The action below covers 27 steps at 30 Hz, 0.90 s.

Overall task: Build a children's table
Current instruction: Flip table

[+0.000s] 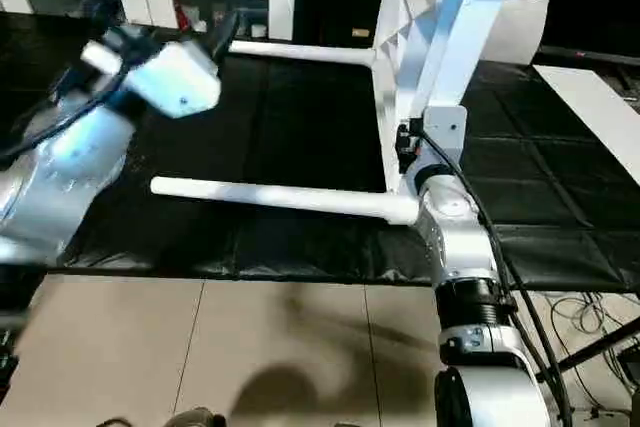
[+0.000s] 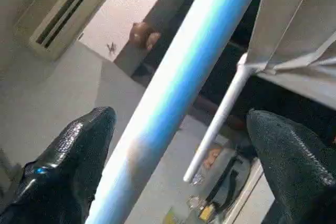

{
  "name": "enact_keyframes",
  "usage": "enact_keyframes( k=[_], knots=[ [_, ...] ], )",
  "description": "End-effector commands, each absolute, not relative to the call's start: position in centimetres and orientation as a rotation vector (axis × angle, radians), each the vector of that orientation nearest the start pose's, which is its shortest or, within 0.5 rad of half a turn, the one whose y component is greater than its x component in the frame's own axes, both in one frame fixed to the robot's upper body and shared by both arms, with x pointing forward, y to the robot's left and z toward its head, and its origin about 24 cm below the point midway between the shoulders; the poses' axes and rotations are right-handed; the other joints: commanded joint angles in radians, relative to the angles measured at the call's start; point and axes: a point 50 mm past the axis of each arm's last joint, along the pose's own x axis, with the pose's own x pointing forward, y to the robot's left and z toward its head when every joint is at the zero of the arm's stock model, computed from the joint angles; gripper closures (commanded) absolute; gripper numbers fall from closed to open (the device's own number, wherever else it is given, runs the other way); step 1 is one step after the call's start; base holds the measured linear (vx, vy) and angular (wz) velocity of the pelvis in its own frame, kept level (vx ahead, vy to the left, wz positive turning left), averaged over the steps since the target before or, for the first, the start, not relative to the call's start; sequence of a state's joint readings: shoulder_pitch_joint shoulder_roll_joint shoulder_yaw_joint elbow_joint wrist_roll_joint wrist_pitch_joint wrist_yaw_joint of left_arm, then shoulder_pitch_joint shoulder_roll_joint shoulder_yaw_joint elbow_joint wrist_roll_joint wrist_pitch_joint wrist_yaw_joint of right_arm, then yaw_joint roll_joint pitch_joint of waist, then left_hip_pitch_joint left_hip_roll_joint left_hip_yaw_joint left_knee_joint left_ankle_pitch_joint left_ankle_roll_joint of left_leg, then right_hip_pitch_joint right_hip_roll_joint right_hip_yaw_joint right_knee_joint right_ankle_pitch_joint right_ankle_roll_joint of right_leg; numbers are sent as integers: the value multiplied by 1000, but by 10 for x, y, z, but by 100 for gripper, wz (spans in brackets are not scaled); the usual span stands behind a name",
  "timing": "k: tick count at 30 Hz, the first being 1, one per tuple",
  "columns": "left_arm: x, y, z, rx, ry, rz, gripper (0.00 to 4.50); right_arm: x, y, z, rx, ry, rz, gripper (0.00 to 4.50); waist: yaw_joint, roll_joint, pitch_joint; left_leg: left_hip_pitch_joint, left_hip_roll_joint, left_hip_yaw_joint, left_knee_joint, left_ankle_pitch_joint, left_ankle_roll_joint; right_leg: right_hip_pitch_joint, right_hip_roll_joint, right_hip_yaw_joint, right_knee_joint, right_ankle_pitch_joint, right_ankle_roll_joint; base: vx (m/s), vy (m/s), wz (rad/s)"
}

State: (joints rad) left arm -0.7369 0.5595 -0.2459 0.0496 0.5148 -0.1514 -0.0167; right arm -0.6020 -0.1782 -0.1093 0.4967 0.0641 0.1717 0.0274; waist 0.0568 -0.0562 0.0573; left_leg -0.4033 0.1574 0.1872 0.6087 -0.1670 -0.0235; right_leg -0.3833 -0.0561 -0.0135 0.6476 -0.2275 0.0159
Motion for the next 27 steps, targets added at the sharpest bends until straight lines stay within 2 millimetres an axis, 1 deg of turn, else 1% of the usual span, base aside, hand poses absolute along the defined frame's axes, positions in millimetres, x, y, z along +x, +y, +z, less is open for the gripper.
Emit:
enact_keyframes(
  k=[1, 3, 4, 5, 6, 7, 8, 9, 10, 12, 14, 15, 16, 17, 18, 19, 21, 22, 23, 24, 25, 26, 27],
  knots=[
    [336, 136, 257, 1155, -817, -87, 0, 367, -170, 109, -144, 20, 46, 253, 8, 12, -73, 35, 60, -31, -69, -181, -69, 26, -77, 31, -67, -18, -182, 0, 0, 0],
    [343, 141, 264, 1174, -810, -53, 0, 367, -170, 110, -160, 10, 49, 253, 9, 14, -73, 36, 58, -30, -68, -163, -63, 25, -75, 31, -67, 4, -188, 0, 0, 0],
    [345, 142, 266, 1177, -809, -46, 0, 367, -170, 111, -165, 7, 50, 253, 8, 12, -73, 33, 59, -31, -68, -152, -59, 28, -76, 30, -65, 19, -194, 0, 0, 0],
    [349, 144, 270, 1189, -804, -32, 0, 367, -170, 112, -188, -1, 57, 253, 9, 15, -74, 34, 59, -31, -67, -148, -58, 28, -76, 30, -64, 26, -196, 0, 0, 0],
    [353, 146, 272, 1201, -802, -25, 0, 367, -171, 114, -211, -8, 63, 253, 9, 14, -74, 34, 59, -30, -66, -145, -54, 29, -77, 31, -64, 36, -201, 0, 0, 0],
    [356, 147, 275, 1209, -798, -20, 0, 367, -172, 115, -236, -15, 67, 253, 10, 15, -73, 34, 58, -29, -66, -143, -51, 29, -75, 30, -66, 38, -203, 0, 0, 0],
    [357, 147, 275, 1211, -797, -19, 0, 366, -172, 116, -238, -16, 67, 253, 11, 15, -74, 36, 59, -29, -65, -144, -51, 29, -75, 30, -65, 40, -204, 0, 0, 0],
    [360, 148, 278, 1219, -798, -16, 19, 366, -173, 117, -255, -20, 73, 253, 11, 17, -73, 34, 61, -30, -67, -146, -50, 29, -78, 31, -64, 39, -207, 0, 0, 0],
    [360, 148, 279, 1215, -800, -23, 19, 366, -173, 118, -261, -21, 76, 253, 13, 15, -73, 35, 60, -29, -66, -148, -48, 29, -78, 31, -65, 36, -210, 0, 0, 0],
    [362, 146, 282, 1205, -805, -51, 41, 366, -175, 122, -294, -26, 88, 253, 16, 16, -73, 34, 60, -29, -65, -134, -43, 30, -78, 31, -64, 53, -216, 0, 0, 0],
    [364, 143, 283, 1194, -804, -93, 48, 368, -180, 128, -357, -35, 98, 253, 17, 14, -74, 33, 61, -28, -64, -122, -37, 33, -78, 30, -61, 74, -222, 0, 0, 0],
    [366, 140, 281, 1189, -796, -120, 57, 369, -185, 134, -412, -40, 110, 253, 20, 17, -75, 33, 60, -27, -62, -112, -31, 34, -78, 31, -59, 95, -228, 0, 0, 0],
    [366, 139, 281, 1189, -795, -122, 67, 370, -185, 135, -414, -40, 111, 253, 21, 15, -76, 33, 60, -26, -60, -104, -25, 35, -78, 30, -58, 106, -231, 0, 0, 0],
    [367, 138, 279, 1194, -792, -134, 75, 371, -189, 139, -446, -41, 118, 253, 23, 13, -77, 30, 61, -26, -58, -83, -12, 38, -79, 30, -54, 131, -238, 0, 0, 0],
    [367, 137, 278, 1198, -790, -142, 84, 372, -191, 142, -467, -41, 122, 253, 24, 12, -76, 28, 58, -23, -56, -70, 2, 39, -78, 30, -55, 137, -243, 0, 0, 0],
    [369, 137, 276, 1191, -779, -159, 84, 373, -196, 147, -495, -33, 136, 253, 26, 12, -76, 27, 57, -20, -52, -62, 17, 39, -79, 31, -55, 140, -249, 0, 0, 0],
    [370, 137, 273, 1185, -771, -181, 111, 376, -204, 157, -538, -23, 156, 253, 33, 12, -75, 27, 57, -18, -51, -58, 32, 39, -78, 31, -56, 125, -253, 0, 0, 0],
    [370, 137, 272, 1176, -759, -204, 118, 379, -213, 171, -592, -20, 175, 253, 37, 12, -76, 25, 58, -17, -50, -47, 41, 39, -78, 30, -54, 126, -254, 0, 0, 0],
    [370, 137, 271, 1172, -756, -211, 118, 379, -215, 175, -608, -19, 181, 253, 39, 12, -78, 25, 58, -16, -48, -40, 45, 39, -77, 30, -53, 131, -255, 0, 0, 0],
    [370, 137, 271, 1169, -755, -222, 121, 380, -217, 179, -619, -17, 187, 253, 44, 12, -81, 25, 57, -13, -43, -23, 58, 36, -76, 31, -49, 164, -259, 0, 0, 0],
    [370, 137, 271, 1169, -755, -222, 134, 380, -217, 179, -619, -17, 187, 253, 47, 13, -78, 21, 57, -12, -43, -15, 68, 34, -75, 30, -48, 174, -260, 0, 0, 0],
    [368, 133, 269, 1152, -744, -269, 148, 384, -224, 196, -653, -17, 200, 253, 48, 12, -78, 22, 58, -13, -44, -20, 69, 33, -76, 28, -48, 164, -261, 0, 0, 0],
    [367, 131, 266, 1130, -728, -303, 157, 386, -229, 211, -694, -20, 215, 253, 50, 15, -79, 23, 59, -13, -43, -31, 67, 32, -78, 27, -49, 143, -268, 0, 0, 0]
  ],
)
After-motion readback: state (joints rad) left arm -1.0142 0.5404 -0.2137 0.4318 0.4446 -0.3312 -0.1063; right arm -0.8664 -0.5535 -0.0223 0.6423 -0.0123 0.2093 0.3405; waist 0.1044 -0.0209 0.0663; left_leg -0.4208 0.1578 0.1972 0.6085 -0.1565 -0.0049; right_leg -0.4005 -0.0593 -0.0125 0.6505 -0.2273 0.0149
